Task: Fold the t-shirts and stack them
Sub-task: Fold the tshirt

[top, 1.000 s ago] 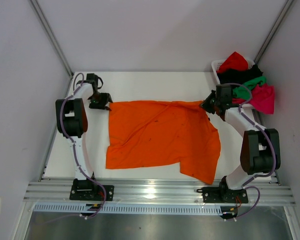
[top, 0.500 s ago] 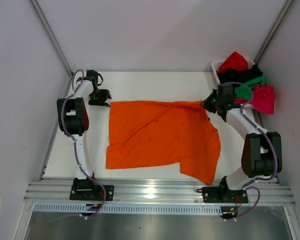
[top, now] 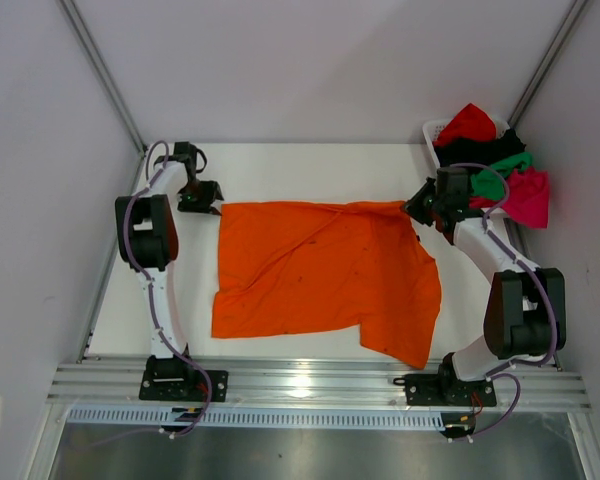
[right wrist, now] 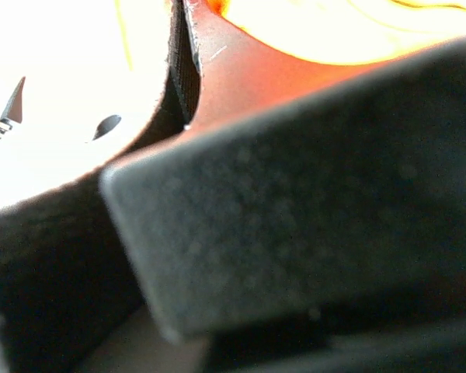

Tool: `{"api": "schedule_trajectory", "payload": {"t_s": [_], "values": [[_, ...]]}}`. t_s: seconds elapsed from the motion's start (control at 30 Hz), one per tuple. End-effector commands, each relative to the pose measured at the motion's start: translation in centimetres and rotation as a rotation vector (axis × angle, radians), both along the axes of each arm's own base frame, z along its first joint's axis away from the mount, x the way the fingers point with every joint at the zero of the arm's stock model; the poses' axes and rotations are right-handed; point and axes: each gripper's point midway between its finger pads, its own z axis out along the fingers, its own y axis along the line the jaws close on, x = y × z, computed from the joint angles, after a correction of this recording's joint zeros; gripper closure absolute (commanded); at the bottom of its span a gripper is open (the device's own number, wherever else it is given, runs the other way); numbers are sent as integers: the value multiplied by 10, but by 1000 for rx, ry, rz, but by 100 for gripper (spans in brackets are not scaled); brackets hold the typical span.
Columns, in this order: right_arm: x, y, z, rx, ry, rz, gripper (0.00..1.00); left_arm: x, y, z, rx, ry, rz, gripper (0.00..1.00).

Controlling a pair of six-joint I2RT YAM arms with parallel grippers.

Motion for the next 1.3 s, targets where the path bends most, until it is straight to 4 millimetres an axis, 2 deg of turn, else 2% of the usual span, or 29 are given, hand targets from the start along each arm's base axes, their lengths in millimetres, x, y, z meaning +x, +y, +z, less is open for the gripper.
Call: {"api": "schedule_trajectory", "payload": {"t_s": [0.0, 0.07, 0.1, 0.2, 0.47, 0.87, 0.97, 1.1, 1.27], "values": [[1, -1, 20, 16, -55, -4, 95, 8, 7, 8, 14, -21, 10, 48], [2, 0, 19, 19, -53, -3, 95, 9, 7, 8, 15, -25, 5, 51], [2, 1, 18, 19, -51, -1, 95, 10, 7, 8, 17, -30, -4, 61], [3, 0, 18, 19, -51, -5, 95, 13, 7, 9, 26, -44, -17, 77], [4, 0, 12, 19, -42, -7, 95, 14, 8, 10, 33, -54, -31, 99], [2, 1, 6, 22, -32, -3, 96, 9, 5, 13, 22, -60, -62, 99], [1, 2, 3, 27, -31, -3, 96, 10, 4, 25, 16, -96, -80, 99], [1, 7, 0, 28, -27, 5, 96, 12, 3, 54, 22, -167, -105, 99], [2, 13, -3, 28, -23, 12, 95, 6, 2, 79, 37, -232, -141, 99]]}}
